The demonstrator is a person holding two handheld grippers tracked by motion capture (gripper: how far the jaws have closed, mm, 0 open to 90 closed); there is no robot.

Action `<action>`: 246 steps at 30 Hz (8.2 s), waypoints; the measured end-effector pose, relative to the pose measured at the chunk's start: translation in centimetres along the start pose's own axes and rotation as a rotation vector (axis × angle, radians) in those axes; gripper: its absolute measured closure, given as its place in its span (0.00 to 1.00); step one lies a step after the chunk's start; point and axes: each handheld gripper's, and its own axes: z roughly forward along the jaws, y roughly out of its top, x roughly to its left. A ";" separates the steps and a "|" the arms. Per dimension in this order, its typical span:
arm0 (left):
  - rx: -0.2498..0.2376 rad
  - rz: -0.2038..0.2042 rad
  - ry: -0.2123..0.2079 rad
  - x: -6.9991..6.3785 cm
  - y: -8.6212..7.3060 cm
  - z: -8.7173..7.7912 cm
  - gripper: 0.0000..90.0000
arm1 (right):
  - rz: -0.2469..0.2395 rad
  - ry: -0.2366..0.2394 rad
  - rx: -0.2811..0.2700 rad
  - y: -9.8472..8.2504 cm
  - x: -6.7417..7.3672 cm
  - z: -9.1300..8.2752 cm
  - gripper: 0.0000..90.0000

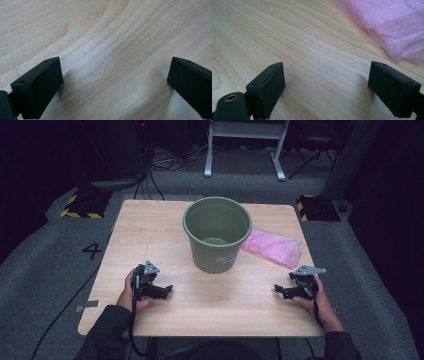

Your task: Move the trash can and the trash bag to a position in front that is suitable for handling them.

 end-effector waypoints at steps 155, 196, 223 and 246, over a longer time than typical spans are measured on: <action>0.000 0.032 -0.027 0.3 -0.5 -0.5 0.00 | -0.022 -0.048 -0.007 5.4 -3.6 4.3 0.83; -0.002 0.028 -0.022 0.2 -0.6 -0.5 0.00 | -0.030 -0.003 0.027 4.8 -0.8 3.8 0.90; 0.000 0.028 -0.023 0.2 -0.5 -0.5 0.00 | -0.158 0.068 -0.047 6.0 6.3 1.1 0.60; 0.001 0.027 -0.022 0.2 -0.5 -0.5 0.00 | -0.041 0.014 0.055 3.8 -4.5 1.9 0.66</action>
